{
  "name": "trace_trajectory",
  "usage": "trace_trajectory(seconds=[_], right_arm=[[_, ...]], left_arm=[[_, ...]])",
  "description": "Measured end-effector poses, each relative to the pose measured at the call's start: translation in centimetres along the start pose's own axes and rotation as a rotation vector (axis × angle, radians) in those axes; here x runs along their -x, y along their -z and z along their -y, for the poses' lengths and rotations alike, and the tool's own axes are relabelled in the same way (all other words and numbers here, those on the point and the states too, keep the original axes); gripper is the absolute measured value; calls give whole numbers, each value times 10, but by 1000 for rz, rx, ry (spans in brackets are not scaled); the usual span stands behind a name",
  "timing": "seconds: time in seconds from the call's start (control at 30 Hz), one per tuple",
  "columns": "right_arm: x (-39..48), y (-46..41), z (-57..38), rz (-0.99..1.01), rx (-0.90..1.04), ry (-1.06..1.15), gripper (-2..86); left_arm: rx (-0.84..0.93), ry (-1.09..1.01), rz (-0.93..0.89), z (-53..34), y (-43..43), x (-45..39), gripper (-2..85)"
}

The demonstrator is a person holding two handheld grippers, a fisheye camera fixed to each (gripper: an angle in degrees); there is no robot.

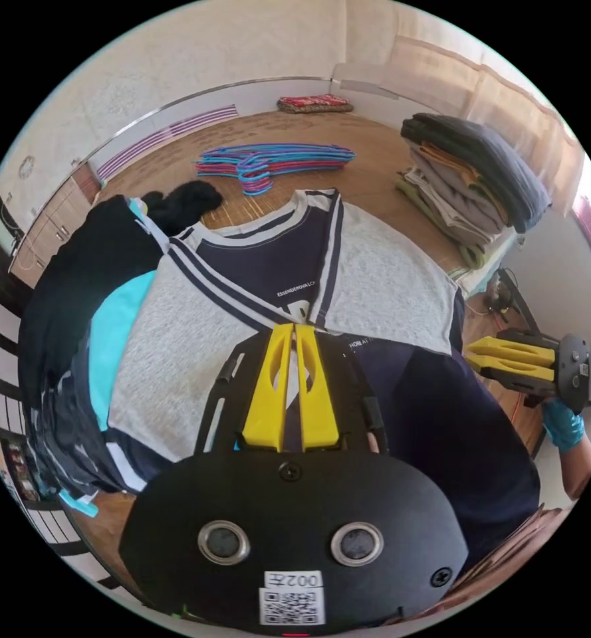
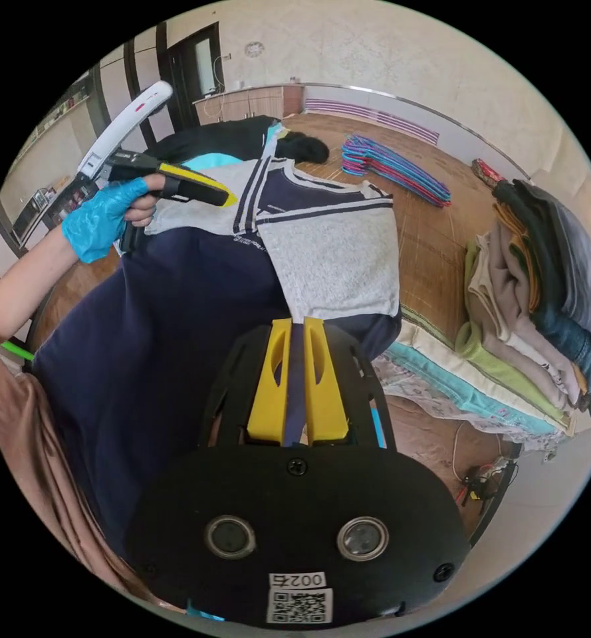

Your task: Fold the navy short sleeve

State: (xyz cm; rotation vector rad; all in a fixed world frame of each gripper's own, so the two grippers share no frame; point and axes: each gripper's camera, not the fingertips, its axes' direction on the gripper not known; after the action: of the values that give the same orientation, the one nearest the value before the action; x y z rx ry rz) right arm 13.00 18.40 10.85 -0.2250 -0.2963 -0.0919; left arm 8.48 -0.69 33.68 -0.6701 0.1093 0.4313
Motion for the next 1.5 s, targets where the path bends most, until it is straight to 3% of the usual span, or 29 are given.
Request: trace_trajectory(seconds=[0.23,0.4,0.67,0.8,1.3,1.5], right_arm=[[30,50,14,-77,-155,-311,11],[80,90,35,-49,-256,-362,-1],[173,134,39,79,-281,-257,-6],[207,146,26,109,-282,-201,-7],[315,156,-28,112,-304,-30,-8],[343,146,-40,174,-269,44,-8]], left_arm=[[-136,297,134,-72,64,-21,-9],[-19,481,212,-118,103,-56,-9],[-62,459,209,-195,161,-99,-10],[-113,429,318,-232,182,-117,-10],[-124,354,103,-331,192,-123,-10],[-181,246,109,-359,195,-129,-10]])
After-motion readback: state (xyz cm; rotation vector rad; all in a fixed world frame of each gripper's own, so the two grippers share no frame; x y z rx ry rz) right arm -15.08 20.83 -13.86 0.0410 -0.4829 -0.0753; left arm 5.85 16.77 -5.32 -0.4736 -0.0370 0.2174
